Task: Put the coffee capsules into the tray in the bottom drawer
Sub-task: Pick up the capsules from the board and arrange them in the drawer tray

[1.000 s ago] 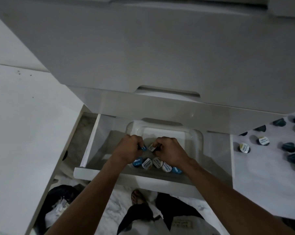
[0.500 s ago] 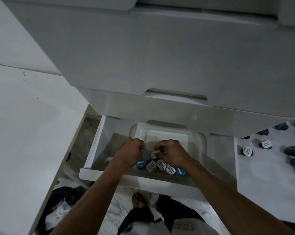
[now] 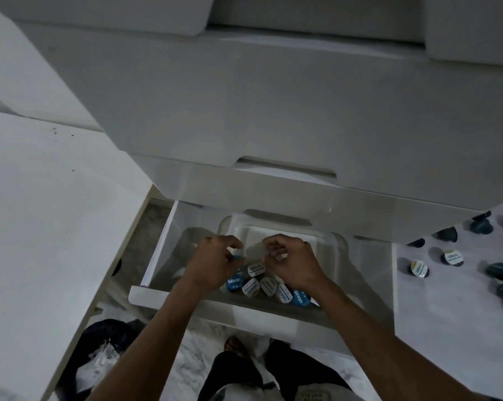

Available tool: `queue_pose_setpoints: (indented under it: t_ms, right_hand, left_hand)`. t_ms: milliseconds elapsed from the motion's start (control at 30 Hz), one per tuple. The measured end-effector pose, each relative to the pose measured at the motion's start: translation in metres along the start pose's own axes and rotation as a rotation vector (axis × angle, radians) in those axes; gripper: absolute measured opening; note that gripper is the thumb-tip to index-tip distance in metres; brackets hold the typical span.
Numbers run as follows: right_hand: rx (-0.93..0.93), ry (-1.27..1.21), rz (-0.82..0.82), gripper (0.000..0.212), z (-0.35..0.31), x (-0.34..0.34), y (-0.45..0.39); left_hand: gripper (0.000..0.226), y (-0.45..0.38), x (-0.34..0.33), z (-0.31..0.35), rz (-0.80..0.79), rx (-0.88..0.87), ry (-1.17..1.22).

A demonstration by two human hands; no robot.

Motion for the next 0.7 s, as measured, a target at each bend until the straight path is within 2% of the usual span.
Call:
queue_pose_setpoints:
  t_ms: [133,367,500,700]
  right_hand:
    - [-0.010,-0.152,0.130,0.036,-0.007,0.017,0.016]
    - [-0.021,-0.365,0.354,0.030,-0.019,0.059,0.076]
    - [-0.022,-0.460,0.490,0.025,-0.014,0.090,0.119]
    - [-0.047,-0.488,0.688,0.019,0.015,0.153,0.178]
  left_hand:
    - [0.041,0.014,0.012,0.016,0.118,0.013,0.136]
    - [0.031,0.045,0.016,0.062,0.258,-0.015,0.403]
    - [0.027,0.058,0.001,0.092,0.253,-0.040,0.493]
    - [0.027,0.063,-0.041,0.161,0.163,-0.140,0.495]
Point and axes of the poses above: each hand's wrist, its own y-axis away from the middle knuckle, its own x-axis out of the back of the hand, z = x × y, the point moved 6 cm from there along -y, towards the middle knuckle, and after that the axes turned 1 degree about y, right-handed, at the moved point
